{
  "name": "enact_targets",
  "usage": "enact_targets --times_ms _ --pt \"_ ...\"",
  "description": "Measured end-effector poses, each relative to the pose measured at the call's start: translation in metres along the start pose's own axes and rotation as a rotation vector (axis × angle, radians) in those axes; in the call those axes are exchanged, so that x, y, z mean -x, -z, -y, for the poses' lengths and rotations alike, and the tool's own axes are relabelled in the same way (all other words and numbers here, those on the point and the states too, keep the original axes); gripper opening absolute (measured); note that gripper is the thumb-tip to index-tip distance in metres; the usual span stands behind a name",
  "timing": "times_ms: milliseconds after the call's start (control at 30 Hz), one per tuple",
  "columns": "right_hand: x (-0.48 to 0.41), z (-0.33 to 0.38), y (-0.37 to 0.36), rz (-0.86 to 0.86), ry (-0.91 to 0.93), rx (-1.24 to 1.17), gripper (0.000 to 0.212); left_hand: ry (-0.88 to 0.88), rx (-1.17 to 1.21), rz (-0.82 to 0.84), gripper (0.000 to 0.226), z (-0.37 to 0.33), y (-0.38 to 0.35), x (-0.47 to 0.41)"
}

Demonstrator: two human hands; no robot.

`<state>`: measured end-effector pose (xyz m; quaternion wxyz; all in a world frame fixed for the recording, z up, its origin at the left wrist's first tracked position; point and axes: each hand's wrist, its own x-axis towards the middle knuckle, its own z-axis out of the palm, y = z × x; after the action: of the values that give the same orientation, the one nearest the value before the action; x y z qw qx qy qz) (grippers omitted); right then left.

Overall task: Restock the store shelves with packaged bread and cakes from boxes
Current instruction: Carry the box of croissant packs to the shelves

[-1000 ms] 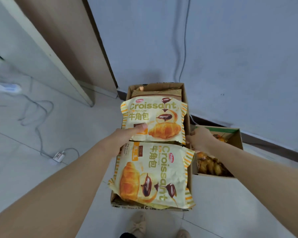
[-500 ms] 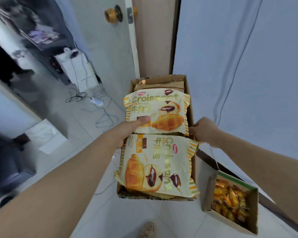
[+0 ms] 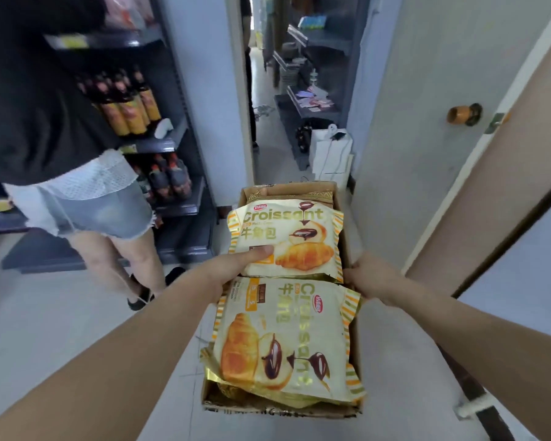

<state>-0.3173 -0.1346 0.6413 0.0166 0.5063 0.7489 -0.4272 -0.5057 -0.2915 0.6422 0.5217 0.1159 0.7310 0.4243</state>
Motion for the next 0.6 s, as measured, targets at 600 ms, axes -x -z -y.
enact_targets --times_ms 600 --pt "0.109 0.327 -0.363 0.491 0.504 0.234 0.029 0.116 0.493 -0.629 0.058 0.191 0.382 0.208"
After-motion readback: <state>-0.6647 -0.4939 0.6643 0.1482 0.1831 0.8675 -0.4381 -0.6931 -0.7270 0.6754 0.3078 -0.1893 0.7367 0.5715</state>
